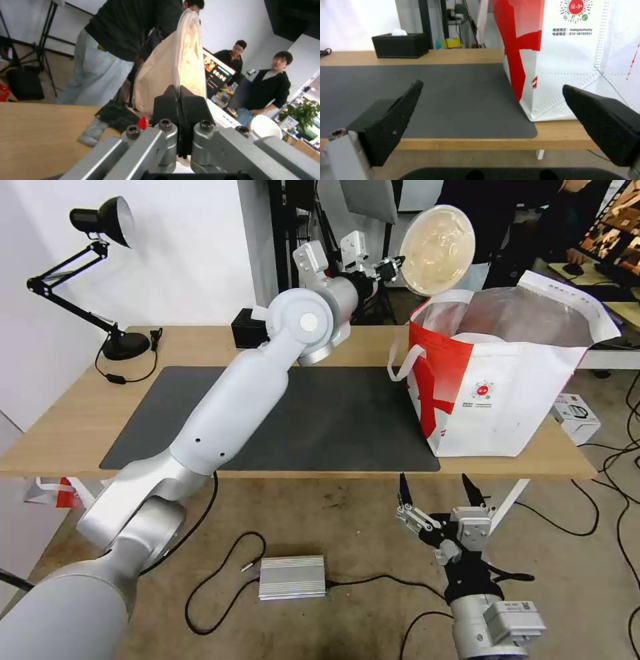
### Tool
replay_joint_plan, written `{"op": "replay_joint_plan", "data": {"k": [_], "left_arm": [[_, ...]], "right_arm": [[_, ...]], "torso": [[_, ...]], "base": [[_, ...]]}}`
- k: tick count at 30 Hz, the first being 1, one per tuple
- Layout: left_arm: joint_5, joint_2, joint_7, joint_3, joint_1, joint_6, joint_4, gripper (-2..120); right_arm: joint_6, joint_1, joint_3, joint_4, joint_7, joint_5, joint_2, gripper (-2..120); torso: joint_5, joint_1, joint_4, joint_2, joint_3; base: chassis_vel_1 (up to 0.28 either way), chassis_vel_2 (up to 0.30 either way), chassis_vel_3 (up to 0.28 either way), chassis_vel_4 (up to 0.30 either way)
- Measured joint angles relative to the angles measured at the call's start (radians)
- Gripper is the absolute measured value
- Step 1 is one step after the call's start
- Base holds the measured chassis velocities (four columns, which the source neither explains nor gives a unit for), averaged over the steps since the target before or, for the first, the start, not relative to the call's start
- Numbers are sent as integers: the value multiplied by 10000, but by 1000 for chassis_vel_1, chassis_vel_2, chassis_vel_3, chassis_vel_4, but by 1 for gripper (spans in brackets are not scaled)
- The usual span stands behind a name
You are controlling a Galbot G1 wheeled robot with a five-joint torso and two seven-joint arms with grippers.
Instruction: Pick up the trash from the table and place it into the takeout bag.
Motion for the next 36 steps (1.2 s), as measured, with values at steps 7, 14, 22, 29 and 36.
{"op": "replay_joint_plan", "data": {"k": [7,14,22,29,36], "left_arm": [[0,-164,2,323,-79,-35,54,0],[-6,-342,-3,501,-147,-96,123,0],[-10,-417,-4,863,-146,-222,129,0],[-13,-503,6,1044,-145,-238,156,0],[-15,-626,25,1408,-66,-256,225,0]], "right_arm": [[0,0,0,0,0,0,0,100],[0,0,0,0,0,0,0,100],[1,0,0,0,1,0,0,100],[0,0,0,0,0,0,0,100],[0,0,1,0,0,0,0,100]], "torso": [[0,0,0,0,0],[0,0,0,0,0],[-1,0,0,0,0],[-1,0,1,0,0],[0,1,0,0,0]], "base": [[0,0,0,0],[0,0,0,0],[0,0,0,0],[0,0,0,0],[0,0,0,0]]}}
